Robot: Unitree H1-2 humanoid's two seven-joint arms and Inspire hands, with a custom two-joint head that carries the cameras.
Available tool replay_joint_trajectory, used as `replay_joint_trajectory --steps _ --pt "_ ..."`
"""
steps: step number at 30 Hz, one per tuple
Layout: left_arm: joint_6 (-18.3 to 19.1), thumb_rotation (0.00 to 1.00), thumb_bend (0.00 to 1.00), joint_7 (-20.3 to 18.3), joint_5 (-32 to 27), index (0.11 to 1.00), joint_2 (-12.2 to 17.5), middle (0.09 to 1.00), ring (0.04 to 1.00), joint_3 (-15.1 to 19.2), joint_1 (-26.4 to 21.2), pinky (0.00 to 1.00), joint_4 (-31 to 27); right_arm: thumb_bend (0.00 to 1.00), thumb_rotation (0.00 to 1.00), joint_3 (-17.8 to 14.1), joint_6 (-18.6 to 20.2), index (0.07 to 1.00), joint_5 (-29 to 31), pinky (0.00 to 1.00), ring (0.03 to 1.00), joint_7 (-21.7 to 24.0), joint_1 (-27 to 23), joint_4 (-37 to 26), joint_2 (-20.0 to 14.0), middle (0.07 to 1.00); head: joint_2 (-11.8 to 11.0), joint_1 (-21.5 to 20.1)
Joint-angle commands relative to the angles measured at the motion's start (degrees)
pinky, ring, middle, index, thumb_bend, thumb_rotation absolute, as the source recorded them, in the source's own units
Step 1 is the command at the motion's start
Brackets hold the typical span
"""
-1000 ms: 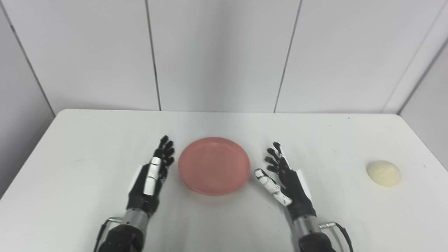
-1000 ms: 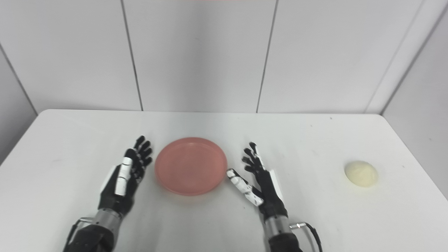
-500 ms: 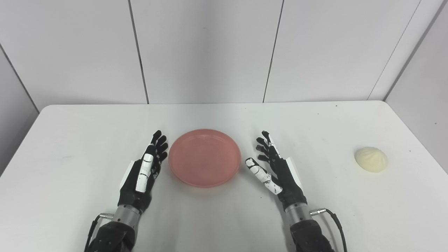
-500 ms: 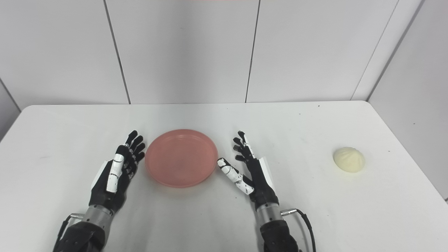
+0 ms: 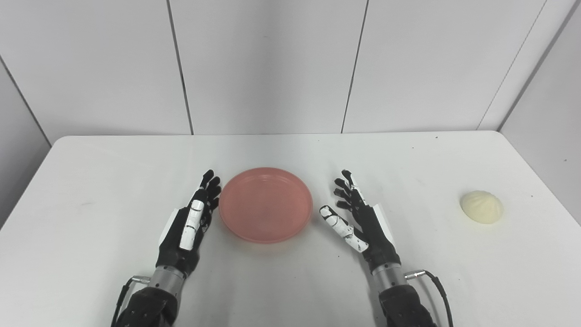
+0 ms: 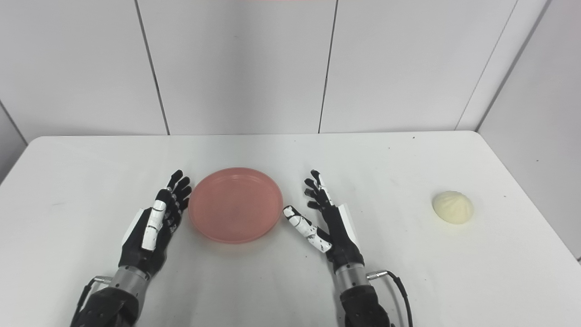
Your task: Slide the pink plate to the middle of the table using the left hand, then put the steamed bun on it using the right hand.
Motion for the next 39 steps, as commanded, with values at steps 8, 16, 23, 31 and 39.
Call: replay_joint_trajectory --steps 8,16,23,31,39 --pt "-1.4 1.0 0.64 -1.04 0.99 1.0 0.57 1.0 1.0 -0.42 -3.59 1.0 2.61 0.58 0.77 -0.71 -3.75 0.969 -0.04 0.83 0.873 -2.56 -2.13 2.07 -0.32 0.91 -2.01 -1.53" --pt "-4.51 1.0 0.65 -1.13 1.19 1.0 -0.48 1.0 1.0 -0.57 -5.8 1.0 8.78 0.56 0.77 -1.44 -6.03 0.972 0.48 0.85 0.869 -3.84 -2.93 4.67 -0.96 0.914 -4.03 -2.62" --pt "-8.4 1.0 0.64 -2.42 1.18 1.0 -0.58 1.0 1.0 -0.86 -6.47 1.0 11.99 0.57 0.71 -4.19 -8.25 0.958 1.48 0.86 0.877 -6.69 -4.93 6.92 -1.25 0.905 -5.56 -4.26" --pt "-9.53 1.0 0.68 -1.48 0.86 1.0 -0.61 1.0 1.0 0.94 -8.08 1.0 15.21 0.59 0.75 -8.04 -7.85 0.98 2.73 0.91 0.894 -8.66 -6.9 7.09 -3.03 0.915 -6.37 -4.35" --pt "-12.17 1.0 0.68 -1.12 1.36 1.0 -0.5 1.0 1.0 2.32 -9.48 1.0 18.76 0.57 0.67 -11.57 -10.19 0.97 5.27 0.89 0.907 -10.51 -9.08 7.82 -5.49 0.913 -7.09 -5.28"
